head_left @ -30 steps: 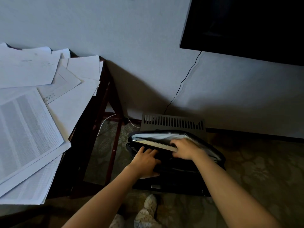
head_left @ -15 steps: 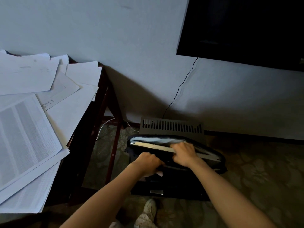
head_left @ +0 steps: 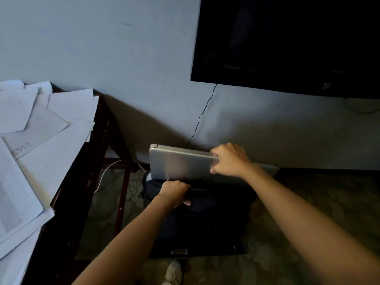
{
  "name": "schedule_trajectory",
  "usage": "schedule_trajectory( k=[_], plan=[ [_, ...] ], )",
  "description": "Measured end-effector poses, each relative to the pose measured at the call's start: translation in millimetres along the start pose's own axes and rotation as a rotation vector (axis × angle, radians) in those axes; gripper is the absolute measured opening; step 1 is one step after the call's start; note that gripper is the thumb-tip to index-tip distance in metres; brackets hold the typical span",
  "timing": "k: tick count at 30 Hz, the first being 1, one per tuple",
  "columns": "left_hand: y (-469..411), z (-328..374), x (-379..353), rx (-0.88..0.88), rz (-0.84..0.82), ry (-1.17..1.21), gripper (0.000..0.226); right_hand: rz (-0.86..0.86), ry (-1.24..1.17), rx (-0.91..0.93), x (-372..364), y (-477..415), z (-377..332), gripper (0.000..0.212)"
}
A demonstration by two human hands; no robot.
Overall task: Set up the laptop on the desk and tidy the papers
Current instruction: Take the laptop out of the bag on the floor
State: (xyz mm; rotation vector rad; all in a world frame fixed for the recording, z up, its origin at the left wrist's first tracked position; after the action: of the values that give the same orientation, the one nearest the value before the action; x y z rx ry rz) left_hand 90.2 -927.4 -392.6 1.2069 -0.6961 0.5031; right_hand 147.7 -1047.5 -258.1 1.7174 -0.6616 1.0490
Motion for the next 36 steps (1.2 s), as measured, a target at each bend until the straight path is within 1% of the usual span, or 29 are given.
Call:
schedule_trajectory(
  k=[3,5,8,10,12,15,17,18,21,23,26,29,31,33,34,36],
  plan=[
    [-13.4,0.2,2.7,0.110,0.067,-0.044,0.050,0.061,0.005,-0.018,23.2,-3.9,1.1,0.025],
    [-19.4,-0.7,3.2,0.196,0.116,-0.026,0.049,0.108,0.016,-0.015,38.5,-7.1,-0.3,0.021],
    [-28.3,-2.7,0.3,0.268,0.134,-0.014,0.053,0.166,0.031,0.005,53.4,-11.1,-4.0,0.017],
    [-35.1,-7.1,0.5,0.265,0.126,0.029,0.064,0.202,0.044,0.002,56.2,-14.2,-5.4,0.017],
    [-40.4,-13.0,5.1,0.217,0.109,0.103,0.072,0.227,0.060,-0.008,55.1,-18.1,-5.9,0.021],
    [-45.4,-21.2,8.8,0.144,0.062,0.204,0.072,0.231,0.037,-0.037,48.5,-23.7,-2.9,0.020],
    [-45.2,-26.7,8.8,0.171,0.080,0.373,0.070,0.219,-0.003,-0.062,41.6,-26.9,0.2,0.019],
    [-44.1,-27.7,7.7,0.179,0.090,0.538,0.069,0.211,-0.023,-0.076,37.9,-28.3,1.2,0.020],
    [-36.8,-22.6,3.8,0.140,0.094,1.218,0.075,0.194,-0.076,-0.102,32.4,-28.6,0.8,0.020],
    [-32.2,-17.2,1.2,0.143,0.099,1.479,0.085,0.180,-0.111,-0.103,33.0,-26.8,-1.9,0.021],
    [-28.5,-5.5,-8.5,0.151,0.058,1.723,0.093,0.162,-0.163,-0.102,36.6,-23.3,-6.5,0.028],
    [-22.5,2.8,-14.5,0.140,0.118,1.952,0.090,0.117,-0.226,-0.095,41.9,-19.7,-12.5,0.034],
    [-16.6,4.5,-15.3,0.113,0.207,2.079,0.085,0.105,-0.247,-0.084,47.7,-15.6,-19.3,0.033],
    [-8.2,2.3,-12.6,0.059,0.334,2.206,0.084,0.107,-0.262,-0.056,54.1,-12.6,-27.2,0.030],
    [-3.3,0.6,-10.2,0.037,0.399,2.242,0.089,0.108,-0.268,-0.043,57.4,-10.7,-31.1,0.027],
    [11.4,-5.4,-4.6,0.034,0.522,2.244,0.109,0.116,-0.299,-0.011,64.7,-8.3,-37.7,0.022]
  ],
)
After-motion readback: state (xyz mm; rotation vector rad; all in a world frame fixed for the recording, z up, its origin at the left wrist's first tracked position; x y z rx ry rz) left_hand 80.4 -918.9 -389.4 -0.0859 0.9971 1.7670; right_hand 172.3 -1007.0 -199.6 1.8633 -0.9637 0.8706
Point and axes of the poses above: each hand's wrist, its own y-axis away from the middle knuckle, its own x-axis out of the back of the hand, z = x × y, the point moved 5 cm from there along -y, towards the middle knuckle, and after that the axes turned 10 degrees about -z, right-handed, at the moved point
